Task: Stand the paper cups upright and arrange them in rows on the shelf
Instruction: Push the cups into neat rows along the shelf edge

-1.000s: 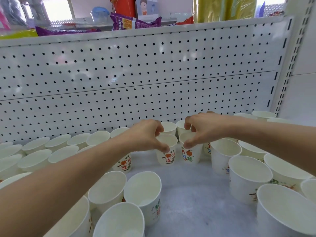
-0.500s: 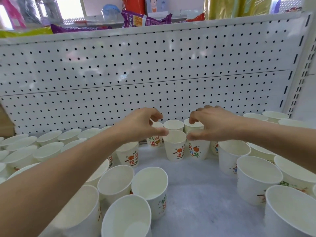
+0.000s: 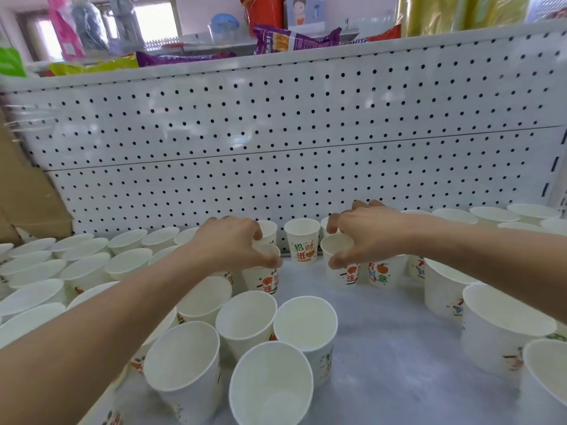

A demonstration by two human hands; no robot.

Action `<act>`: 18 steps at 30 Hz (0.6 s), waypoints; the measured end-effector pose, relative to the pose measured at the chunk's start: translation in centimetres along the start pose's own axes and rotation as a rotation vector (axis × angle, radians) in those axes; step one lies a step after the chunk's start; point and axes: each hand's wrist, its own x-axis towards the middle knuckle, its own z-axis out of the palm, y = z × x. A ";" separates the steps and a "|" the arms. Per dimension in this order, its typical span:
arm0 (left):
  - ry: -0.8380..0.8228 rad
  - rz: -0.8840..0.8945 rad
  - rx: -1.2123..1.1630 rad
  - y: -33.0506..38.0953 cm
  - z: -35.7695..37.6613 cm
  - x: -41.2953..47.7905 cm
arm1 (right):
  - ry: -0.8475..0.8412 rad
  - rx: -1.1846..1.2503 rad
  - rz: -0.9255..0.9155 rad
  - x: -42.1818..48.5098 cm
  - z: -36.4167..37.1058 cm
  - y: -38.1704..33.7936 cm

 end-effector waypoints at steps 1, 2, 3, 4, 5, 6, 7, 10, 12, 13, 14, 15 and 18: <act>-0.020 0.001 -0.051 0.0 0.0 0.1 | 0.007 -0.011 0.005 0.1 0.0 0.0; -0.035 0.007 -0.109 0.0 0.0 0.1 | 0.012 -0.022 0.011 0.1 0.0 0.0; -0.043 0.021 -0.162 0.0 0.0 0.2 | 0.015 -0.032 0.018 0.1 0.0 -0.1; -0.048 0.046 -0.203 0.2 0.0 0.3 | 0.014 -0.040 0.026 0.1 0.1 -0.1; -0.055 0.082 -0.234 0.4 -0.1 0.4 | 0.011 -0.045 0.034 0.0 0.1 -0.1; -0.064 0.125 -0.264 0.6 -0.1 0.6 | 0.007 -0.045 0.042 -0.1 0.1 0.0; -0.076 0.167 -0.298 0.8 -0.1 0.9 | 0.001 -0.040 0.049 -0.1 0.0 0.1; -0.112 0.250 -0.416 1.4 0.0 1.7 | -0.006 -0.020 0.071 -0.4 -0.2 0.4; -0.122 0.281 -0.480 1.6 0.2 2.2 | -0.014 -0.010 0.086 -0.3 -0.2 0.6; -0.121 0.290 -0.499 1.7 0.3 2.4 | -0.020 -0.002 0.093 -0.2 -0.1 0.7; -0.119 0.295 -0.513 1.7 0.3 2.5 | -0.024 0.005 0.098 -0.2 -0.1 0.7; -0.116 0.296 -0.523 1.7 0.4 2.6 | -0.026 0.014 0.103 -0.2 0.0 0.8; -0.115 0.292 -0.536 1.5 0.7 2.8 | -0.029 0.031 0.108 -0.1 0.1 0.9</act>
